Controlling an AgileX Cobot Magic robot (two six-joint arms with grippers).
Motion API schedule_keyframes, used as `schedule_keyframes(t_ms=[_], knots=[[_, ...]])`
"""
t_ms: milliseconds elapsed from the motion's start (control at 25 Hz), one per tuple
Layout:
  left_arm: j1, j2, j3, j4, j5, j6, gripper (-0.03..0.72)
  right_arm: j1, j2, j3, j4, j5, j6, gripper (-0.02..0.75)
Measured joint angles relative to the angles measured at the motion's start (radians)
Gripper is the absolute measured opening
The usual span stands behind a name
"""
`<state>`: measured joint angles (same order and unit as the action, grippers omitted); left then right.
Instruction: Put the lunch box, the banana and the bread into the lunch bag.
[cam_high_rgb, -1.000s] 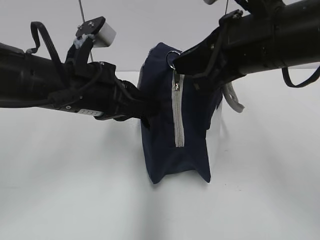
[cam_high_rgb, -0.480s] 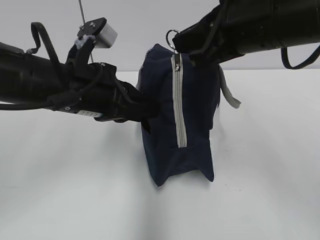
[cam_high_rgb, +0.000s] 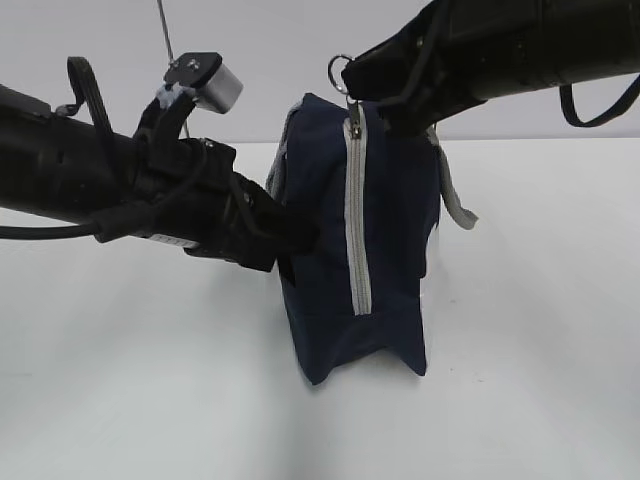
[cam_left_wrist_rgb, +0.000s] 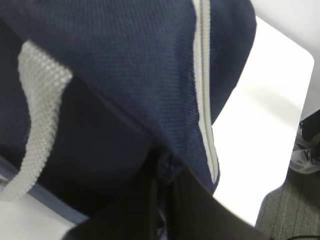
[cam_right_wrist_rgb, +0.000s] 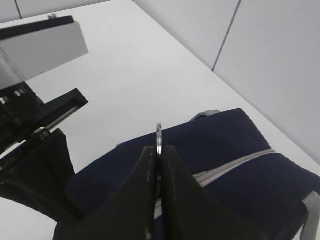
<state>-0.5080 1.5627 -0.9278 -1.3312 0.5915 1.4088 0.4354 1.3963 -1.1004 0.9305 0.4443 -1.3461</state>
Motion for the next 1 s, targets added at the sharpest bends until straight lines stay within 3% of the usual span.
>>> schedule_keyframes(t_ms=[360,760,1000], knots=[[0.0,0.002,0.0,0.086,0.018,-0.008,0.003,0.0,0.085,-0.04,-0.039,0.182,-0.004,-0.016],[0.0,0.002,0.0,0.101,0.047,-0.011,0.003,0.0,0.102,-0.041,-0.04,-0.003,-0.006,-0.016],[0.0,0.002,0.0,0.147,0.066,-0.046,0.003,-0.024,0.15,-0.056,-0.034,-0.004,-0.008,-0.016]])
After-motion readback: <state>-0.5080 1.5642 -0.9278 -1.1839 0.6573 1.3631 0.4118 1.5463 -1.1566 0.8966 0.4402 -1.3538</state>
